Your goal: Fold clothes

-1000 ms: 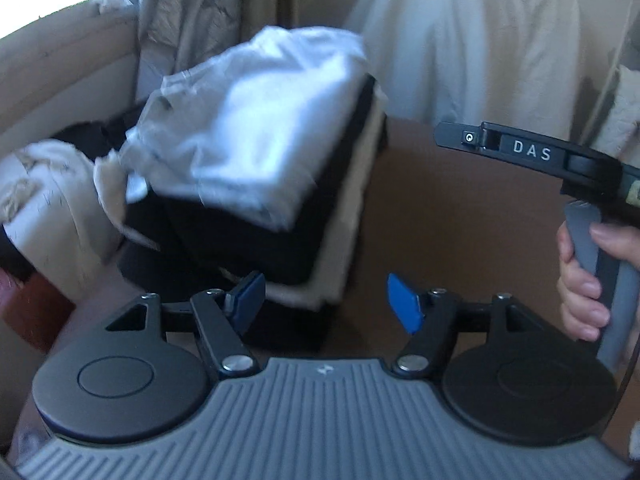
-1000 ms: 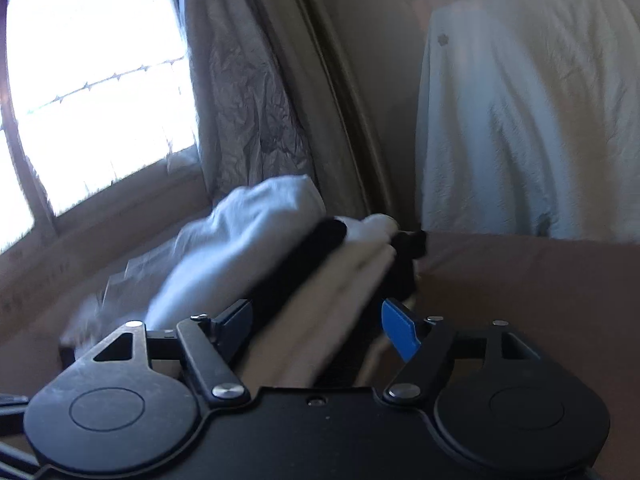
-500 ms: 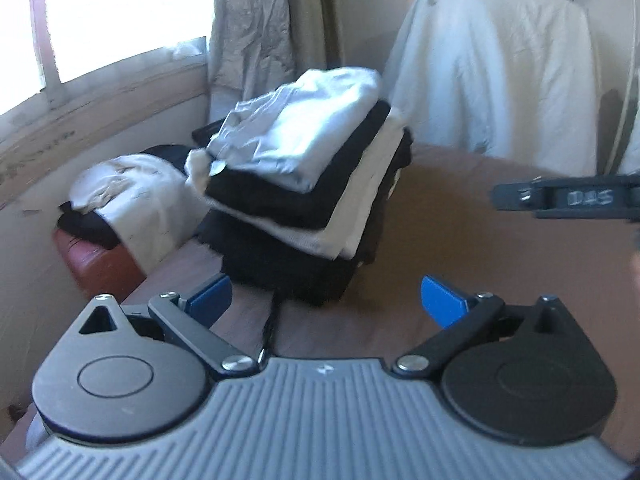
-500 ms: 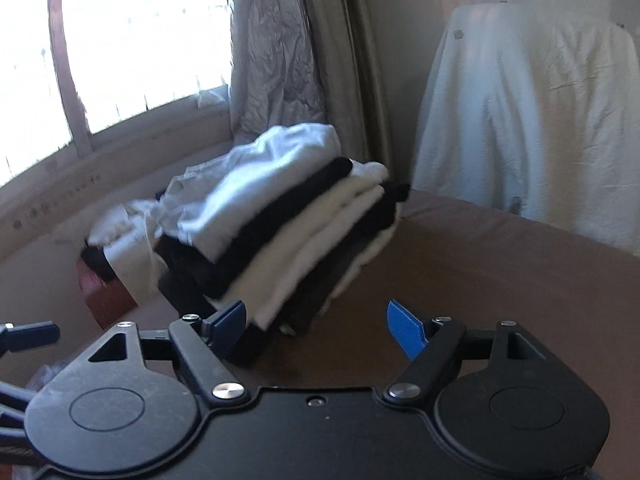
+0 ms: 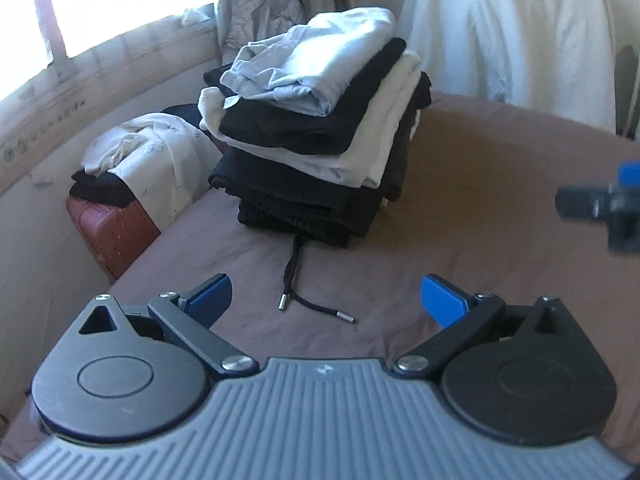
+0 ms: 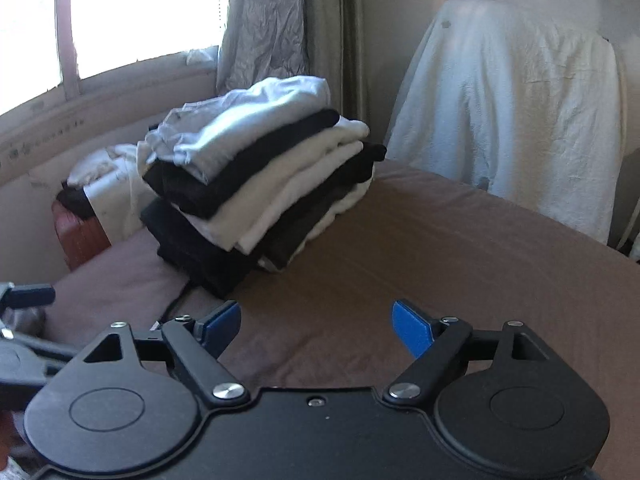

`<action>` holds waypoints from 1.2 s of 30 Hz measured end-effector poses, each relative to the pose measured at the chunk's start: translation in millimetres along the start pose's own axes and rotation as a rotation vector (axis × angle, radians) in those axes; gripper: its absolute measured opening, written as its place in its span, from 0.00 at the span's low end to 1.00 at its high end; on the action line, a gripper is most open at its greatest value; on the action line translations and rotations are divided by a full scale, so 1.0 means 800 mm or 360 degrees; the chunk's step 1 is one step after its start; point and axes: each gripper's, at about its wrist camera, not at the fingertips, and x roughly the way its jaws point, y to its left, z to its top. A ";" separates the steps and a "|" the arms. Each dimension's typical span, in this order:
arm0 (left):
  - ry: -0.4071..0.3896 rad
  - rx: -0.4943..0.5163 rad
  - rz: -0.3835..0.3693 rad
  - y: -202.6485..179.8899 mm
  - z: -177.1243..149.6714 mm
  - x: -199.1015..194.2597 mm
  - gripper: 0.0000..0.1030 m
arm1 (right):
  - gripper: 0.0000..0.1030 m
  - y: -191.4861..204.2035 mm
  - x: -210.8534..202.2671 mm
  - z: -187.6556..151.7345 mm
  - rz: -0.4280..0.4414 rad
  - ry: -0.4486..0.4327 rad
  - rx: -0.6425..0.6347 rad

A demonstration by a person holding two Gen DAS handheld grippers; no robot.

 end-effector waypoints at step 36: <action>0.0093 -0.0004 -0.0014 -0.020 -0.017 0.019 1.00 | 0.88 -0.003 0.022 -0.030 -0.0019 0.0091 0.0101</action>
